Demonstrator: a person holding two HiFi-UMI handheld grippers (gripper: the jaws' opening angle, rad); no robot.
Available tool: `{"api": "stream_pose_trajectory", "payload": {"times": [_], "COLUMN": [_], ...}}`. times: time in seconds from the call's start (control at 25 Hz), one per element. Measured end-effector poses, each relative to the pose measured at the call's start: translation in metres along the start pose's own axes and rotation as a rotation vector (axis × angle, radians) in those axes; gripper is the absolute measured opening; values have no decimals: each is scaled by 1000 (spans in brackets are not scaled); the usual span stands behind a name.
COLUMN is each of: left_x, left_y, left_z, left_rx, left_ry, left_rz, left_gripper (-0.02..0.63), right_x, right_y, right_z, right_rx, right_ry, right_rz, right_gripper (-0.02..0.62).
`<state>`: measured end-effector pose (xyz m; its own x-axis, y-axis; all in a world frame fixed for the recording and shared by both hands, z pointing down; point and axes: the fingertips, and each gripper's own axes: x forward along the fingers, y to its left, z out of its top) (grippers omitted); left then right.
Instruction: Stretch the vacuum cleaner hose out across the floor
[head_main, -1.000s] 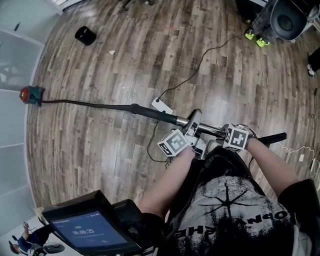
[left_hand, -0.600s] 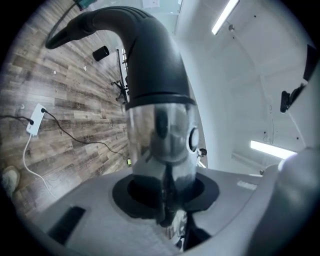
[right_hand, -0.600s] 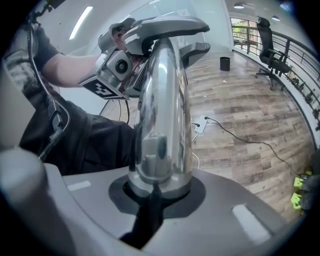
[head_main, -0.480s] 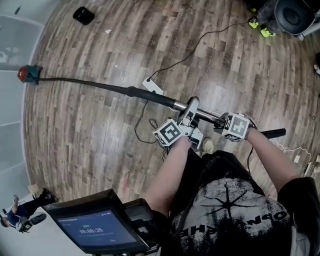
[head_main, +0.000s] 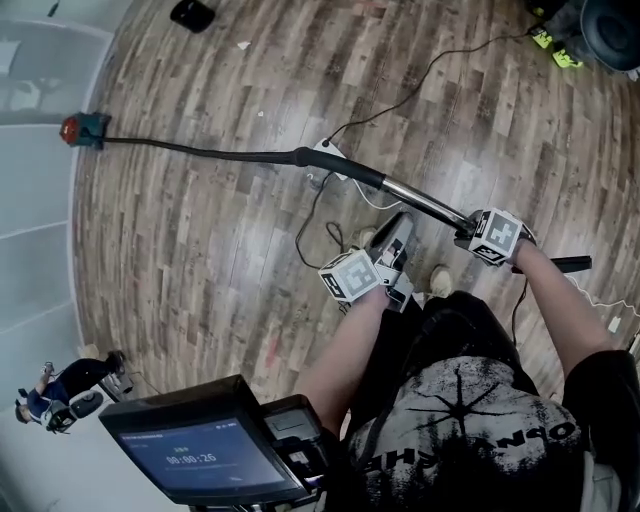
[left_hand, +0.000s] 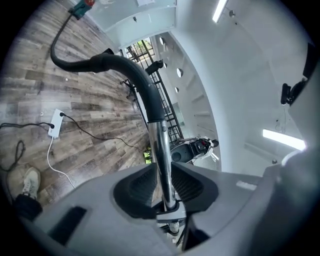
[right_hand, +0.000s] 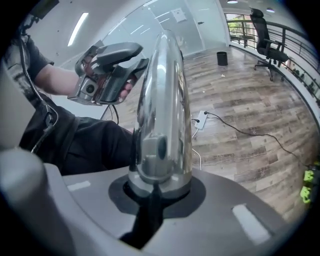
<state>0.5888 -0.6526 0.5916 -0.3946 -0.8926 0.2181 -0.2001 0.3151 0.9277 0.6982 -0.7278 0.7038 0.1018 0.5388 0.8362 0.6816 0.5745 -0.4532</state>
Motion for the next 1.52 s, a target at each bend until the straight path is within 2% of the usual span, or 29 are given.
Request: {"api": "stream_pose_trajectory", "payload": {"times": [0.2, 0.4, 0.64, 0.8, 0.92, 1.08, 1.28, 1.52], "left_x": [-10, 5, 24, 44, 63, 89, 105, 98], "left_y": [13, 21, 38, 66, 97, 145, 195, 228], "left_z": [39, 41, 29, 20, 5, -19, -48, -72], "left_rx": [101, 206, 324, 469, 575, 677, 673, 714], "left_ry": [28, 91, 58, 52, 76, 113, 53, -19], "left_rz": [-43, -88, -164, -180, -180, -201, -264, -204], "left_gripper": [0, 0, 0, 0, 0, 0, 0, 0], "right_x": [25, 53, 105, 153, 192, 249, 331, 391], "right_y": [-24, -44, -81, -108, -125, -160, -216, -251], "right_z": [24, 8, -62, -117, -150, -185, -242, -289], "right_rx": [23, 55, 23, 0, -1, -7, -11, -23], "right_ry": [-1, 8, 68, 104, 86, 47, 32, -12], "right_rz": [-15, -20, -56, -65, -52, -55, -89, -68], "right_gripper": [49, 49, 49, 49, 49, 49, 49, 48]}}
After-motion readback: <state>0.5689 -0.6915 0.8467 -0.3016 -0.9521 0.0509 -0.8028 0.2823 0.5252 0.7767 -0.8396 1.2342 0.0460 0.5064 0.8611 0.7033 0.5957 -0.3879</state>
